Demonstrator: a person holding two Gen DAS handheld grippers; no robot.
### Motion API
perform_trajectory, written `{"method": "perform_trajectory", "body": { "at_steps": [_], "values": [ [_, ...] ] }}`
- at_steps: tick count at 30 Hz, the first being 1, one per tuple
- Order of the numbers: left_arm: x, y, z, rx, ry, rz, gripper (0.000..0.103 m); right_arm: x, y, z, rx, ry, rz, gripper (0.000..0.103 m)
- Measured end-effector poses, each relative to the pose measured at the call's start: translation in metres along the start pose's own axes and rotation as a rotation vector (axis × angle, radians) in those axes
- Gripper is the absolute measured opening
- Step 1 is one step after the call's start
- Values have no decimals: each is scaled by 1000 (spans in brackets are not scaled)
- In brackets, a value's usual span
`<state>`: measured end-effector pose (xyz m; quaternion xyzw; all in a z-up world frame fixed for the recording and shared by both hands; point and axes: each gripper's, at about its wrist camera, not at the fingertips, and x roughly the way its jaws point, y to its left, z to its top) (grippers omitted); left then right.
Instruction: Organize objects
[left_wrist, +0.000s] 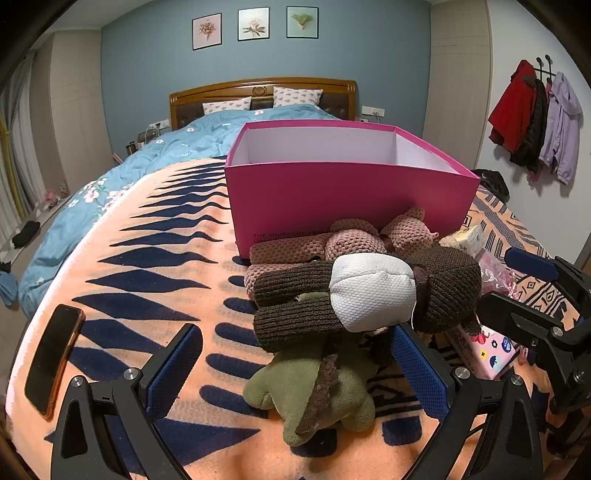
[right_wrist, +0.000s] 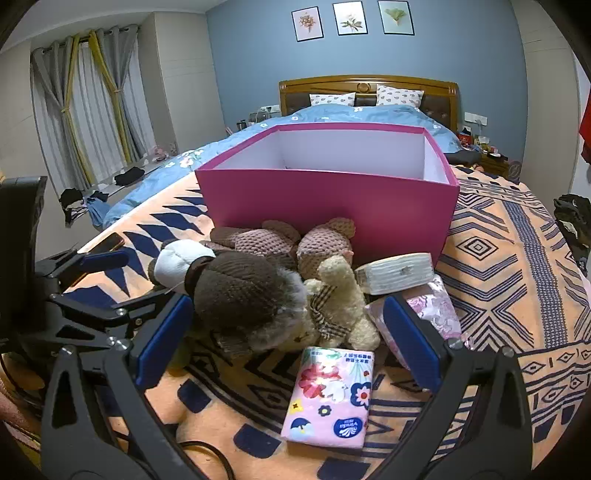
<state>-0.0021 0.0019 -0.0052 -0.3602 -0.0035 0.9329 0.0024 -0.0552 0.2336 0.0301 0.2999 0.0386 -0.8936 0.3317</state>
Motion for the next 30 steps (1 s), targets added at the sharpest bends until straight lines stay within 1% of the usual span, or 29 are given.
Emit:
{"method": "perform_trajectory", "body": {
  "at_steps": [30],
  "values": [
    [-3,2,0,-12,2,0,103,2,3,-1,4,6,45,103]
  ]
}}
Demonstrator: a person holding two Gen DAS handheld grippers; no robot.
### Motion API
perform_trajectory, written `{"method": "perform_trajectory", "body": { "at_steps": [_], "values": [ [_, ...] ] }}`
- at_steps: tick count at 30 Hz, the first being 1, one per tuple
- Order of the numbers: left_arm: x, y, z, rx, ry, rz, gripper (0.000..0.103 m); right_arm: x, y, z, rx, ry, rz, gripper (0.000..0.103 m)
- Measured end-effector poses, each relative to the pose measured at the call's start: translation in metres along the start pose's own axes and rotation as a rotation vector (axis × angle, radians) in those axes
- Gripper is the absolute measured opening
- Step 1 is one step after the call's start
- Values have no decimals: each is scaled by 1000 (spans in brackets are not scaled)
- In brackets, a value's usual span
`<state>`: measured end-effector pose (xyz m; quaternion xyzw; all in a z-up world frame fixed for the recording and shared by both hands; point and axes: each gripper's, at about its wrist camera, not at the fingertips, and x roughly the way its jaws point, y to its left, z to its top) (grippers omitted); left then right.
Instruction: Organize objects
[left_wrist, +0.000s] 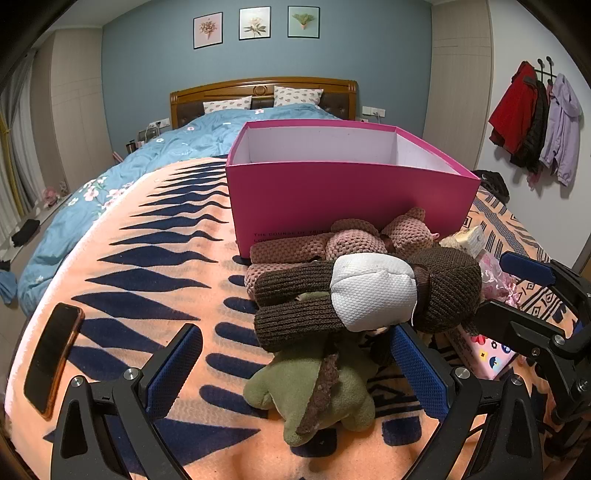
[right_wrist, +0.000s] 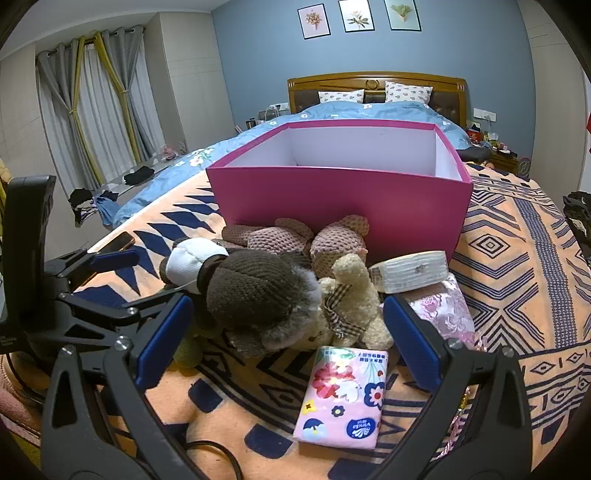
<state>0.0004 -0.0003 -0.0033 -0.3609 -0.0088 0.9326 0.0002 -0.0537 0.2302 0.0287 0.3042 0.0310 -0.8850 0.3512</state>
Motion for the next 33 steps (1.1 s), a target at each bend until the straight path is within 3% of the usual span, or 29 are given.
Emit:
{"method": "perform_trajectory", "body": {
  "at_steps": [21,25,28,31,33],
  "values": [
    [-1,3,2,-3,-6,-1,103,7,0,1,6,17,39,100],
    [0,10,6,-10,-6,-56,103,12,-1,3,14,31,73,87],
    [-2,13,9,-2,-19,-98,103,17,-1,5,15,43,96,85],
    [-1,13,13,18,-20,-130,95,27,0,8,16,65,120,85],
    [-1,14,15,28,-23,-152,93,30,-1,10,22,69,145,79]
  ]
}}
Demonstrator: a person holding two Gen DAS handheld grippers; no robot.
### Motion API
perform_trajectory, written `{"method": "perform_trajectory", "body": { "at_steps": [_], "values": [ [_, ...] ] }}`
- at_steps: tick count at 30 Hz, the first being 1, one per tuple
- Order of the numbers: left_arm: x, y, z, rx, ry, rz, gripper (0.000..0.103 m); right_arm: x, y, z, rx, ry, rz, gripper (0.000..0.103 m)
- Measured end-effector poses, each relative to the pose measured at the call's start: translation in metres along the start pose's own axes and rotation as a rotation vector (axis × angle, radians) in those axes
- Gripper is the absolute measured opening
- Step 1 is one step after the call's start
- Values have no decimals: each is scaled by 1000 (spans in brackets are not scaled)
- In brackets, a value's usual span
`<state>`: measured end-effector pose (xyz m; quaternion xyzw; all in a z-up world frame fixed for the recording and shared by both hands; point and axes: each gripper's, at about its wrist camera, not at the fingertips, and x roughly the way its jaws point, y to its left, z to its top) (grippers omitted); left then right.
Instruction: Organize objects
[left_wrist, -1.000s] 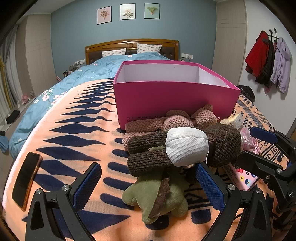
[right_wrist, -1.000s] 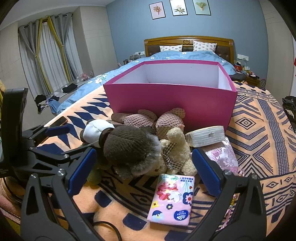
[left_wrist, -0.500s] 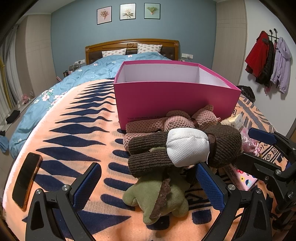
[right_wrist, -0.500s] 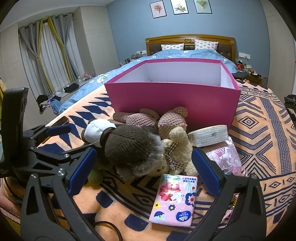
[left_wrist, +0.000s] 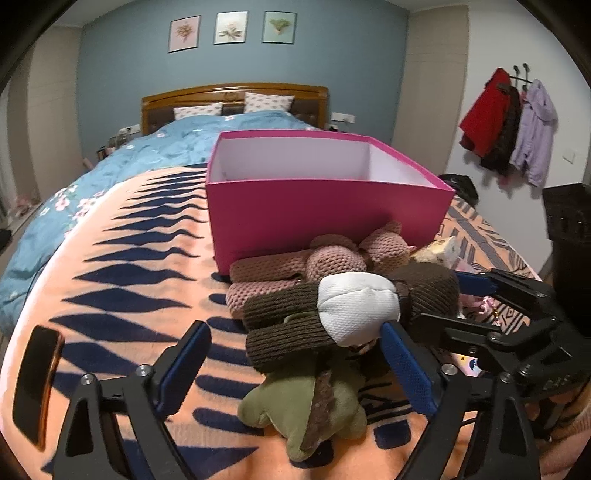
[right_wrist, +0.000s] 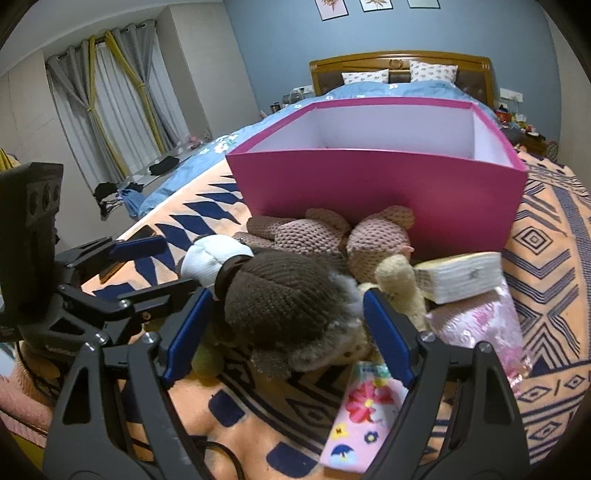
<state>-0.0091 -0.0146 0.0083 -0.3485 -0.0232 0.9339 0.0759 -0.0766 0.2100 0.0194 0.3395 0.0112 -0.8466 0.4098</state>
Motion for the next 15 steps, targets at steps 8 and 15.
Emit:
{"method": "perform_trajectory", "body": {
  "at_steps": [8,15],
  "values": [
    [6,-6,2,29,14,-116,84,-5,-1,2,0,-15,38,59],
    [-3,-4,11,59,-15,-223,69,-21,-6,17,20,-61,67,58]
  ]
}}
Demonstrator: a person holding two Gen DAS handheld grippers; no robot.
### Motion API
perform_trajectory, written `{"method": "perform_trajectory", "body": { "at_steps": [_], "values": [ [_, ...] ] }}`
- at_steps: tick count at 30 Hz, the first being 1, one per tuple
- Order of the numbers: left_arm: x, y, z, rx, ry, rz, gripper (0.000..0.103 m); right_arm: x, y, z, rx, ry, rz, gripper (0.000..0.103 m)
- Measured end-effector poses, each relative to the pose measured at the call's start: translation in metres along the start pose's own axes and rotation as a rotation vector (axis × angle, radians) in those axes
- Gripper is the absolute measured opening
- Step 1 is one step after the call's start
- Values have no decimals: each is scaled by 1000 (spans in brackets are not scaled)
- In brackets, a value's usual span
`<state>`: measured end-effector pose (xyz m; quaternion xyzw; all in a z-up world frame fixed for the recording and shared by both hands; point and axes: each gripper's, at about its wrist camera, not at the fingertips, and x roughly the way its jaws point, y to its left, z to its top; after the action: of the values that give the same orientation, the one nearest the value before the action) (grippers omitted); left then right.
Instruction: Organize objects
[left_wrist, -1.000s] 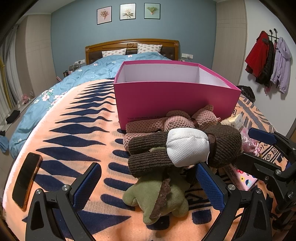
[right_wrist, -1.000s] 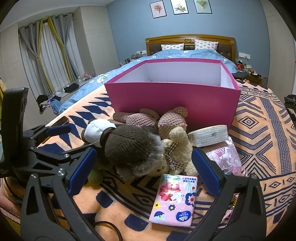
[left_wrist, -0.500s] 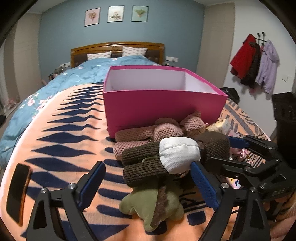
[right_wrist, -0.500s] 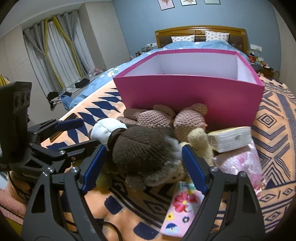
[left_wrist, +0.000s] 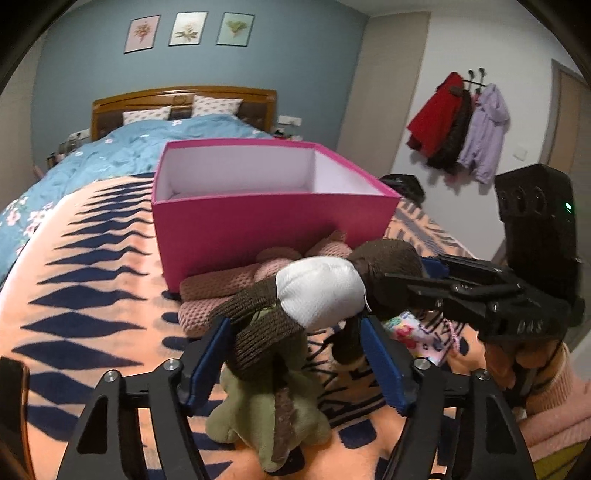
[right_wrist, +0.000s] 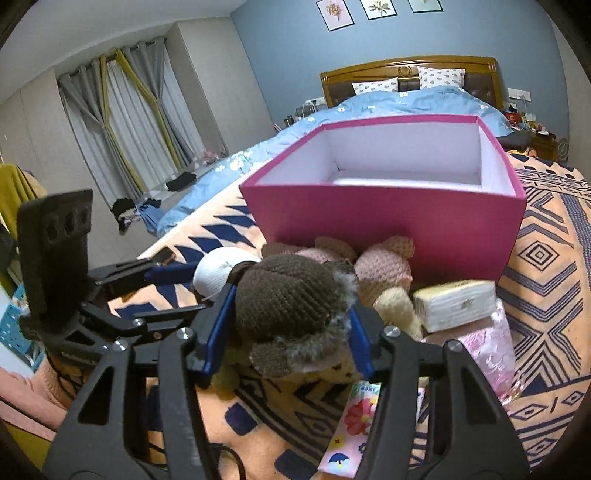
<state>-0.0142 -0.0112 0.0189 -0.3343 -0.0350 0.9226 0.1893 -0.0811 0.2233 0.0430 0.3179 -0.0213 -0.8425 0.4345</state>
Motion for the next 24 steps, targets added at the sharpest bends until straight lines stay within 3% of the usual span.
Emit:
{"method": "perform_trajectory", "body": {
  "at_steps": [9,18,24],
  "values": [
    [-5,10,30,15,-26,-29,42,-15,-3,36,-16,-75,29,57],
    [-1,19,87,85,-89,71,36,0,-7,89,-77,-120,30,57],
    [21,35,114,108,-60,121,36,33,-25,114,-54,-94,20,57]
  ]
}}
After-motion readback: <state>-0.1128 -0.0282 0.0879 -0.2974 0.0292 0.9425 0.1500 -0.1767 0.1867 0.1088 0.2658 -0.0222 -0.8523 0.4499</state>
